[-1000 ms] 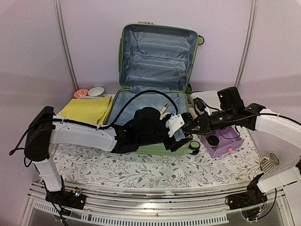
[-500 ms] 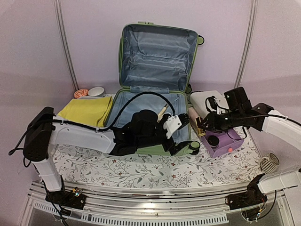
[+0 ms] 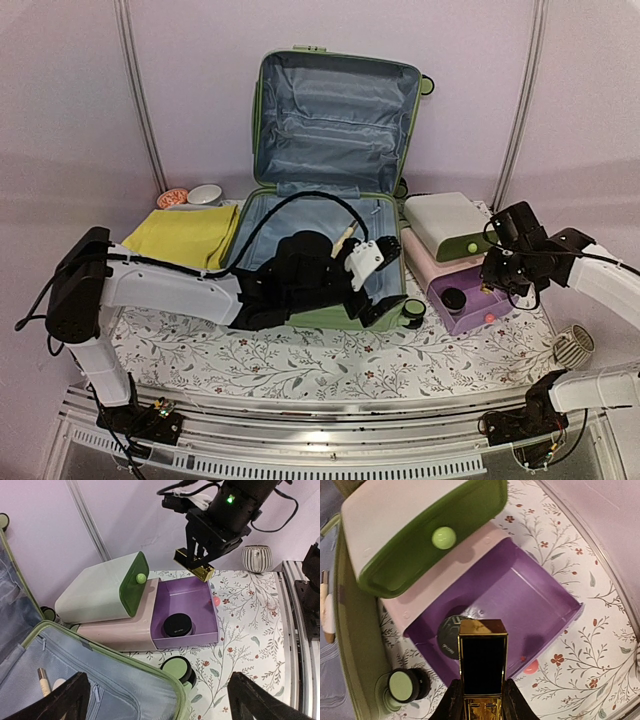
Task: Open, take out, and arrange the luggage
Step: Pass from the left arm to the right, then place the makeup in the drawer.
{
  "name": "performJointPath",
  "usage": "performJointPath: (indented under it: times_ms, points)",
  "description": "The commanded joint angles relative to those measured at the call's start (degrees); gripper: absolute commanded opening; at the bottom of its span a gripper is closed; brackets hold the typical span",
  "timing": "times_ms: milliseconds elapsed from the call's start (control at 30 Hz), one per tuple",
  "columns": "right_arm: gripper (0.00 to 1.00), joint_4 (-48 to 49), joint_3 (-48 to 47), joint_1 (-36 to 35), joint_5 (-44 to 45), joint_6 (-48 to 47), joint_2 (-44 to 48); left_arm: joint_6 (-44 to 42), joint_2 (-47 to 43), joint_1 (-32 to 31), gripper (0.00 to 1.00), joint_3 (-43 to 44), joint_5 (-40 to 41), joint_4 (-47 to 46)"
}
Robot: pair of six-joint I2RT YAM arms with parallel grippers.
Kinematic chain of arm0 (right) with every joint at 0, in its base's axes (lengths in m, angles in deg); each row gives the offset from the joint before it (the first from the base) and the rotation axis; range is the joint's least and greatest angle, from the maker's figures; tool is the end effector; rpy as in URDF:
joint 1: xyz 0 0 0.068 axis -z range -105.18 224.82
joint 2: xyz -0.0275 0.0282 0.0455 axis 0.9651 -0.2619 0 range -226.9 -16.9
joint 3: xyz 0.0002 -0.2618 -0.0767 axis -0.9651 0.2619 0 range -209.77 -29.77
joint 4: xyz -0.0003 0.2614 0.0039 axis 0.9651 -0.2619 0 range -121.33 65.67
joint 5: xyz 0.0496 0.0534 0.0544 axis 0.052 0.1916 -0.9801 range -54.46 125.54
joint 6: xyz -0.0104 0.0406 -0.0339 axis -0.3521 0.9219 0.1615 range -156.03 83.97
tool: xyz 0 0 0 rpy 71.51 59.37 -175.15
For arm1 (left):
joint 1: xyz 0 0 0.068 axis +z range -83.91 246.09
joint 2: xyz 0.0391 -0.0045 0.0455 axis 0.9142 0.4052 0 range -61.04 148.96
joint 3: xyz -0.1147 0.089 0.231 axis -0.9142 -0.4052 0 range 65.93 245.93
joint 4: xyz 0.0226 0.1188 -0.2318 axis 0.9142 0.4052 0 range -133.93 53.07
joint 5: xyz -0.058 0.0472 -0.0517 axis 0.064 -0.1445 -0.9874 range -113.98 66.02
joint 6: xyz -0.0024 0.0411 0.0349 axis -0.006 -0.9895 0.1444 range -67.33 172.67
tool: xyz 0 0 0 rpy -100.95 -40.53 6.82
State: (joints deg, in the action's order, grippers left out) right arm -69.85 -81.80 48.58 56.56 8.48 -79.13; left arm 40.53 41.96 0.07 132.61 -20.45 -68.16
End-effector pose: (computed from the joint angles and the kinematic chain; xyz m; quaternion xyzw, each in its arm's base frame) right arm 0.1933 0.0810 0.2741 0.2023 0.9191 0.0256 0.3371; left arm 0.1724 -0.3823 0.2509 0.4750 0.6156 -0.2634 0.5710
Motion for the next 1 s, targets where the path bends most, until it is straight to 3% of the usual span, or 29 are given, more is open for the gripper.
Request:
performJointPath:
  times_ms: [0, 400, 567, 833, 867, 900, 967]
  points:
    - [0.14, 0.54, 0.66, 2.89, 4.51, 2.62, -3.11, 0.47, -1.40, -0.19, 0.98, -0.23, 1.41, -0.37]
    - [0.13, 9.42, -0.51, 8.51, 1.35, -9.70, -18.41, 4.50, -2.93, 1.76, 0.98, -0.49, 3.03, 2.53]
    - [0.14, 14.27, 0.66, 10.61, -1.31, -12.08, -22.88, 10.10, -3.26, 5.35, 0.98, 0.95, 2.37, 7.00]
    - [0.30, 16.95, -0.36, 12.11, -3.77, -15.95, -29.00, 19.52, 0.78, 14.96, 0.95, 8.51, -6.27, 20.70]
    - [0.40, 16.93, -0.64, 12.09, -4.19, -16.28, -29.23, 19.86, 1.88, 15.70, 0.95, 9.20, -7.20, 21.80]
    - [0.45, 16.87, -0.66, 12.11, -4.54, -16.69, -29.10, 20.18, 2.74, 16.14, 0.95, 9.91, -6.94, 22.68]
    - [0.46, 16.95, -0.69, 12.08, -5.21, -17.27, -28.34, 20.72, 4.63, 17.01, 0.94, 11.93, -6.06, 25.05]
